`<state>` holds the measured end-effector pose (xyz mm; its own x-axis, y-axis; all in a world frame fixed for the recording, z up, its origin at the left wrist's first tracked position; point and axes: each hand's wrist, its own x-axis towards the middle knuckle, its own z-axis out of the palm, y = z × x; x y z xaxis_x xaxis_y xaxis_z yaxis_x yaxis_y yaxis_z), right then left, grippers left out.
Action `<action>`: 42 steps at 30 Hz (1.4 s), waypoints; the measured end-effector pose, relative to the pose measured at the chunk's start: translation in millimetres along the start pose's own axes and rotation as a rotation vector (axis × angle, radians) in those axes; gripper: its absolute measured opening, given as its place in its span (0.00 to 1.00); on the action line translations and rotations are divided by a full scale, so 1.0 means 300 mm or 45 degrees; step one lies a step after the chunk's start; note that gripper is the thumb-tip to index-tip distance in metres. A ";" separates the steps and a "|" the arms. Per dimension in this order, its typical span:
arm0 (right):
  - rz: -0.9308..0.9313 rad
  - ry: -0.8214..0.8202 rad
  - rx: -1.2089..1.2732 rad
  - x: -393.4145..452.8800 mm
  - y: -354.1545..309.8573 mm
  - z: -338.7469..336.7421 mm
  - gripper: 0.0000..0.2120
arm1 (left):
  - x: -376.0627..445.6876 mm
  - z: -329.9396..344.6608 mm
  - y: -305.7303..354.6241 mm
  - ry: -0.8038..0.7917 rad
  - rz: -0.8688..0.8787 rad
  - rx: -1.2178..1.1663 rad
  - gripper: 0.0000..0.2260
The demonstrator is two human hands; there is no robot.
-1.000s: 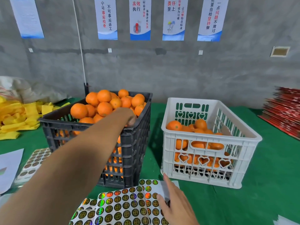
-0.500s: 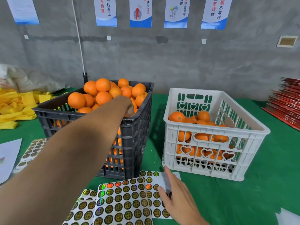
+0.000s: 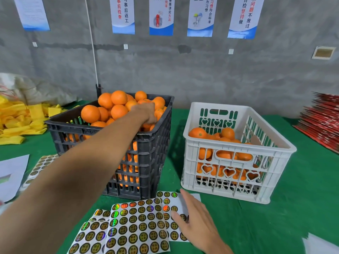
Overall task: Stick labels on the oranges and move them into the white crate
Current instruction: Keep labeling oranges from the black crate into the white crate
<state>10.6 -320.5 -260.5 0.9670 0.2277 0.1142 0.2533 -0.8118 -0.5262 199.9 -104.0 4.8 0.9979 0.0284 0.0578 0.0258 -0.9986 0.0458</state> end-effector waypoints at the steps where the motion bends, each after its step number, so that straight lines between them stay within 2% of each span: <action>1: -0.004 -0.007 -0.017 0.002 0.000 0.001 0.45 | -0.004 -0.017 0.008 0.232 0.035 -0.077 0.21; 3: -0.014 -0.042 -0.075 0.006 0.002 0.003 0.46 | -0.064 -0.059 0.033 0.571 0.083 -0.348 0.25; 7: -0.023 -0.110 -0.190 0.014 0.003 0.009 0.43 | -0.251 -0.022 0.059 0.990 0.368 -0.948 0.26; 9: -0.043 -0.110 -0.192 0.013 0.005 0.007 0.41 | -0.371 0.050 0.066 1.150 0.588 -1.018 0.25; 11: -0.067 -0.106 -0.195 0.011 0.007 0.007 0.41 | -0.467 0.146 0.065 1.195 0.858 -0.876 0.26; 13: -0.070 -0.097 -0.203 0.012 0.005 0.004 0.41 | -0.525 0.259 0.052 1.148 1.107 -0.640 0.27; 15: -0.070 -0.088 -0.198 0.015 0.001 -0.002 0.41 | -0.557 0.382 0.046 0.999 1.189 -0.494 0.28; 19: -0.108 -0.019 -0.222 0.019 -0.005 0.000 0.32 | -0.576 0.624 0.044 0.480 1.038 -0.516 0.27; 22: -0.101 0.030 -0.264 0.026 -0.008 0.005 0.28 | -0.581 0.758 0.024 0.237 0.814 -0.807 0.26; 27: -0.163 0.124 -0.436 0.038 -0.008 0.013 0.27 | -0.592 0.825 -0.003 0.163 0.499 -1.292 0.25; 31: -0.196 0.158 -0.535 0.042 -0.018 0.021 0.24 | -0.609 0.816 -0.001 0.183 0.498 -1.206 0.24; 34: -0.175 0.267 -0.412 0.034 -0.016 0.016 0.22 | -0.615 0.815 0.004 0.150 0.518 -1.192 0.23; 38: -0.220 0.196 -0.418 0.035 -0.019 0.005 0.27 | -0.613 0.820 0.003 0.149 0.512 -1.174 0.23; 42: -0.210 0.061 -0.440 0.035 -0.013 0.006 0.38 | -0.613 0.822 0.000 0.150 0.498 -1.214 0.23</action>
<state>19.7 -313.9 -258.6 0.9106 0.3515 0.2174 0.3918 -0.9016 -0.1832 31.1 -120.2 -251.8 0.9130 -0.2348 0.3335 -0.4075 -0.4907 0.7701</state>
